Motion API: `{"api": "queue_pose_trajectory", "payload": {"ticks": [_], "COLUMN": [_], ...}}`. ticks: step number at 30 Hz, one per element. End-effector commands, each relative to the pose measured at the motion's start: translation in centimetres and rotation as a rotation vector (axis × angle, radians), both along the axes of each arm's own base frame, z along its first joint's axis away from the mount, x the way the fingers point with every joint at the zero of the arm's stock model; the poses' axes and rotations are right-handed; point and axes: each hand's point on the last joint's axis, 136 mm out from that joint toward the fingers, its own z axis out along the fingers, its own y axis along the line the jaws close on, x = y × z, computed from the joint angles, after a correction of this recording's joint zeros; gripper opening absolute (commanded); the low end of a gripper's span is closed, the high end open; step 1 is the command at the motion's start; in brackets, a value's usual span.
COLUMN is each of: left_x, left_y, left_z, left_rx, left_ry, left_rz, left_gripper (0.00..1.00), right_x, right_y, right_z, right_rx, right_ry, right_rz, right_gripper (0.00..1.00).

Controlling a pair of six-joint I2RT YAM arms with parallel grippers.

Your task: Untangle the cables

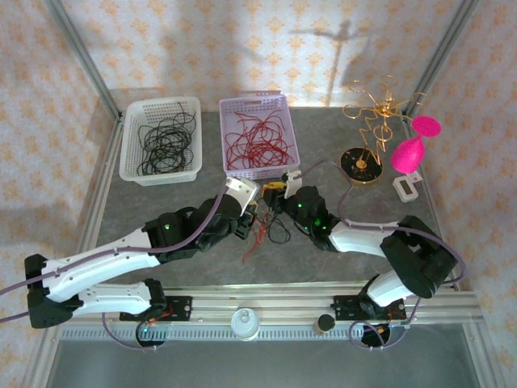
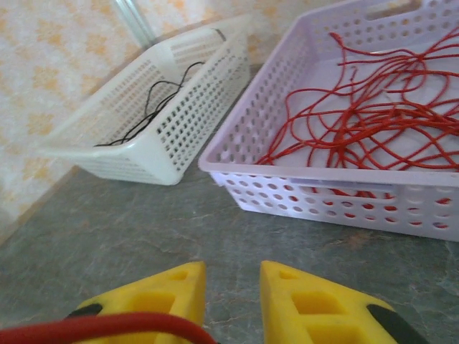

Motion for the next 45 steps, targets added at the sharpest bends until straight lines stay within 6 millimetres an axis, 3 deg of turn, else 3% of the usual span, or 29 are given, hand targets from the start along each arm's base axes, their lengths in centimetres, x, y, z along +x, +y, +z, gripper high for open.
{"api": "queue_pose_trajectory", "payload": {"ticks": [1,10,15,20,22,25,28,31,37,41,45], "left_x": [0.2,1.0,1.9,2.9,3.1,2.9,2.7,2.5,2.9,3.0,3.0], "left_y": [1.2,2.8,3.1,3.3,3.2,2.6,2.0,0.9,0.3,0.3,0.7], "left_z": [3.7,7.8,8.9,8.7,8.7,8.9,9.0,8.8,8.5,9.3,10.7], "left_rx": [-0.043,-0.086,-0.092,-0.088,-0.106,-0.149,-0.189,-0.195,-0.166,-0.188,-0.23], "left_ry": [-0.072,-0.172,-0.21,-0.215,-0.211,-0.197,-0.185,-0.167,-0.155,-0.167,-0.196], "left_rz": [0.023,0.095,0.141,0.195,0.203,0.182,0.153,0.106,0.109,0.115,0.124], "left_gripper": [0.0,0.0,0.0,0.0,0.0,0.0,0.0,0.0,0.0,0.0,0.0], "right_x": [0.5,-1.1,-1.7,-4.2,-6.9,-10.9,-13.1,-11.6,-8.6,-7.4,-6.0], "right_y": [-0.6,-2.1,-4.4,-4.2,-2.7,-0.5,1.7,3.1,4.3,5.3,5.7], "right_z": [-0.9,-5.7,-7.1,-1.6,1.5,4.7,7.1,9.2,10.8,9.3,5.9], "right_rx": [0.008,-0.051,-0.076,-0.055,-0.031,0.001,0.028,0.046,0.068,0.042,-0.017], "right_ry": [0.031,0.134,0.177,0.0,-0.132,-0.291,-0.408,-0.455,-0.534,-0.507,-0.416], "right_rz": [-0.061,-0.062,-0.094,0.065,0.238,0.465,0.575,0.505,0.395,0.388,0.353], "right_gripper": [0.25,0.2,0.33,0.47,0.5,0.52,0.53,0.53,0.52,0.5,0.46]}}
